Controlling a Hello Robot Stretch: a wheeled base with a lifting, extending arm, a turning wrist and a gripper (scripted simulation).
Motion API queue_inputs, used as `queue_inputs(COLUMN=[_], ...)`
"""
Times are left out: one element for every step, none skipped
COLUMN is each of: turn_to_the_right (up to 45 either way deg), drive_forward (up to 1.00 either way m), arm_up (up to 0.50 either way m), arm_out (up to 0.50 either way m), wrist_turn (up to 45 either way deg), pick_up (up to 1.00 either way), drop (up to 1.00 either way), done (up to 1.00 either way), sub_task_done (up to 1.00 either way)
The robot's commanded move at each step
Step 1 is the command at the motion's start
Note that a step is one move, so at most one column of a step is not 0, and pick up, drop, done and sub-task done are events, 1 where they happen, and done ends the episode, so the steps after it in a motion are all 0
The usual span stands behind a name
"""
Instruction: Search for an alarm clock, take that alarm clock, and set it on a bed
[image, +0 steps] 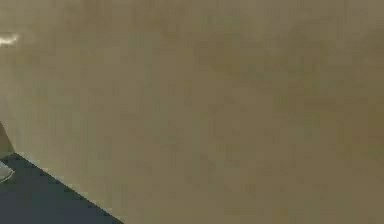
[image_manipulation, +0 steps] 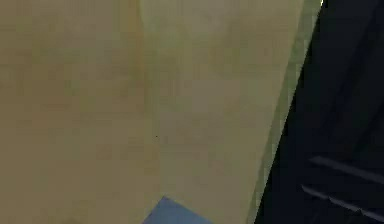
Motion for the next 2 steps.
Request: queue_inputs(turn_to_the_right=[-45.0, -45.0], drive_forward=[0.00, 0.00], arm_up=[0.00, 0.00], arm_out=[0.00, 0.00], wrist_turn=[0.0, 0.0], pick_up=[0.00, 0.00], drop=[0.00, 0.00], done=[0.00, 0.00], sub_task_done=[0.00, 0.00])
